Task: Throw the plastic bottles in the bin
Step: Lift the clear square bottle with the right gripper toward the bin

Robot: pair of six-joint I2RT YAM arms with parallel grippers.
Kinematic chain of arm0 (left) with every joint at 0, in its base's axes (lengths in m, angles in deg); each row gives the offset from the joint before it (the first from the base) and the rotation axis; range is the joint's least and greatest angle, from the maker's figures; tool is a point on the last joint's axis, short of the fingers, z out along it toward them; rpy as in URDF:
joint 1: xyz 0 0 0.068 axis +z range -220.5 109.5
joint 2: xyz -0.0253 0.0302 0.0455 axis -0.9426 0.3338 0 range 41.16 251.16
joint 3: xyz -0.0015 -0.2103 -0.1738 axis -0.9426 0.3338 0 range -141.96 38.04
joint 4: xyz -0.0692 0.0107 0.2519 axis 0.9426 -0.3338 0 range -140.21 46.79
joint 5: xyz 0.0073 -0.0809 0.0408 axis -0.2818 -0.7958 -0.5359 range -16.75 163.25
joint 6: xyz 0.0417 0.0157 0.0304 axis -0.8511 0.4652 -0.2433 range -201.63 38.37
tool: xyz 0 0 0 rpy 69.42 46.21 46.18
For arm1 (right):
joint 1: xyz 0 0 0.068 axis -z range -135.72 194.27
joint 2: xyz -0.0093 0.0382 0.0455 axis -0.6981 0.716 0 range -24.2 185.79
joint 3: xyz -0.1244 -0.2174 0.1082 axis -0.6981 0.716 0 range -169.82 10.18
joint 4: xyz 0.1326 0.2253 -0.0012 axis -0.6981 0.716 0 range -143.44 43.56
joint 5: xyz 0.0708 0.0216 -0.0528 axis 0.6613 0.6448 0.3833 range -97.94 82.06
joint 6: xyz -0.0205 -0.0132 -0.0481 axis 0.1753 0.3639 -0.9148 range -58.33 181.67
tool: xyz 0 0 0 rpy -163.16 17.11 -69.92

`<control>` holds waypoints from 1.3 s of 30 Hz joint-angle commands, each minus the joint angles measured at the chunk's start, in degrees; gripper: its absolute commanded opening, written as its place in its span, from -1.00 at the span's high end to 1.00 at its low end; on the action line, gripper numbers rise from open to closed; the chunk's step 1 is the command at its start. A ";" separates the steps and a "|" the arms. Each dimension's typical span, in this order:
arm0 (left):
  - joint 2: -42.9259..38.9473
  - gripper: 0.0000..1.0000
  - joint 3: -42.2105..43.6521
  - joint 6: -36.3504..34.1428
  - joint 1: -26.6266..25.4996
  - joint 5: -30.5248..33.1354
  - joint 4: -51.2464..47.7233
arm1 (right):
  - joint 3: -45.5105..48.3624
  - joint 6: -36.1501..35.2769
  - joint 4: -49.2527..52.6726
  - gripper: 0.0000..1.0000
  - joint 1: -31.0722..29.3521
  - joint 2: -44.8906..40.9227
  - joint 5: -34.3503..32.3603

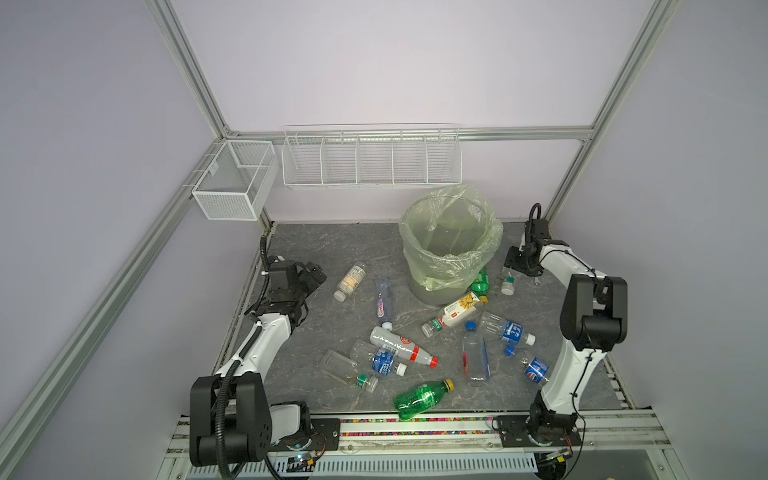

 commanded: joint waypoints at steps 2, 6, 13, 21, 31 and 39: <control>1.12 -0.98 -0.87 -0.34 -0.28 0.89 -0.26 | 2.05 -0.35 0.15 0.15 -0.02 -5.90 1.07; 1.18 -0.98 -0.46 0.23 -0.28 0.15 0.60 | 4.14 -0.30 0.61 0.15 0.09 -9.84 1.56; 3.04 -0.98 -4.35 -1.76 -0.28 1.21 -2.24 | 10.93 1.15 0.69 0.20 -0.10 -21.96 4.05; 4.51 -0.98 -4.06 -0.76 -0.28 -0.09 -1.23 | 15.51 0.76 3.14 0.18 -0.78 -34.51 4.51; 4.65 -0.98 -3.79 0.82 -0.28 -2.05 -0.35 | 14.36 0.83 3.83 0.13 -1.22 -44.83 12.30; 3.18 -0.98 -3.40 0.92 -0.28 -2.63 -1.55 | 10.57 0.41 5.54 0.12 -2.68 -48.05 12.75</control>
